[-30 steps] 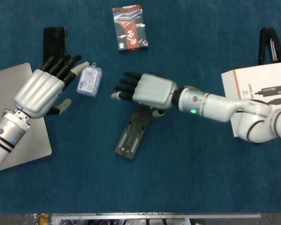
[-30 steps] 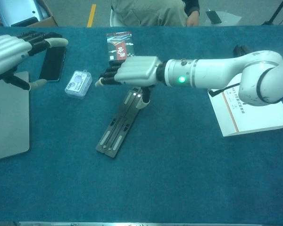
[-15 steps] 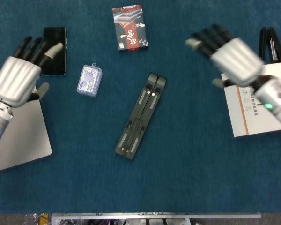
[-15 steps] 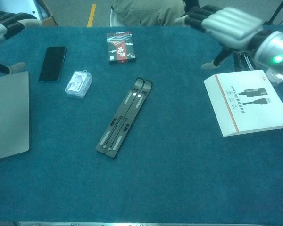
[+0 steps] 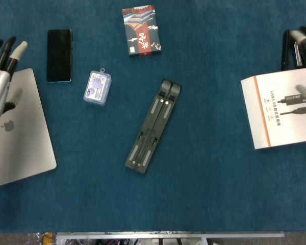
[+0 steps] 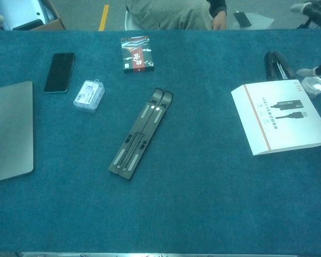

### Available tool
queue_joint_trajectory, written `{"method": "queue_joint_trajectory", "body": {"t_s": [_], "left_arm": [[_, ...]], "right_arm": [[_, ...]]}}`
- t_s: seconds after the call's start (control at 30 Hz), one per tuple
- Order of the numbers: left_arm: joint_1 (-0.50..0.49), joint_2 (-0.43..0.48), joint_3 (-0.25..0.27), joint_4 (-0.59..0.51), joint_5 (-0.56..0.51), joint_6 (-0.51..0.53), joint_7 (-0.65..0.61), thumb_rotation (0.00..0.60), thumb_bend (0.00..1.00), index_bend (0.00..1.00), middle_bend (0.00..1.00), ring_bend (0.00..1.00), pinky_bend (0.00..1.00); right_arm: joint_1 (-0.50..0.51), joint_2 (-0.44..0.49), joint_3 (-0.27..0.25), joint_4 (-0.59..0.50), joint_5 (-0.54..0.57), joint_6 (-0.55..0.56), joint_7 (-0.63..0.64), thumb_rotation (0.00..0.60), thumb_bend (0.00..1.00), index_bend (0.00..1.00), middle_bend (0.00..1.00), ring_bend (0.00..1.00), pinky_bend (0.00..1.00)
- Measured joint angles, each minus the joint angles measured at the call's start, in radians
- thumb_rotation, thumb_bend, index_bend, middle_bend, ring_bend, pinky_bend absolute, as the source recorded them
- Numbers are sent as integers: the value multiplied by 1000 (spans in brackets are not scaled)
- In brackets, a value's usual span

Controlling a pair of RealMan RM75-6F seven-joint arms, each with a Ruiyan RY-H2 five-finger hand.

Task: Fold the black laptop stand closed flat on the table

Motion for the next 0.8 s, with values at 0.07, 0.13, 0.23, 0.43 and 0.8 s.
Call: {"method": "queue_joint_trajectory", "body": {"t_s": [0.07,0.13,0.23,0.43,0.8], "left_arm": [[13,4,3,-7,0,16,-3,600,339,0,0,0,0],[27,6,6,-16,2,35,-6,600,339,0,0,0,0],[55,13,13,-38,6,67,-1,600,339,0,0,0,0],[100,20,26,-73,25,120,11,600,339,0,0,0,0],[138,7,24,-64,57,168,-13,600,339,0,0,0,0]], "right_arm": [[-29,2,4,4,6,27,5,600,111,0,79,0,0],[-64,4,9,9,11,57,10,600,111,0,79,0,0],[-110,5,16,16,14,96,11,600,112,0,79,0,0],[-177,6,32,24,10,140,27,600,113,0,79,0,0],[-233,16,60,23,-17,143,48,600,113,0,79,0,0]]}}
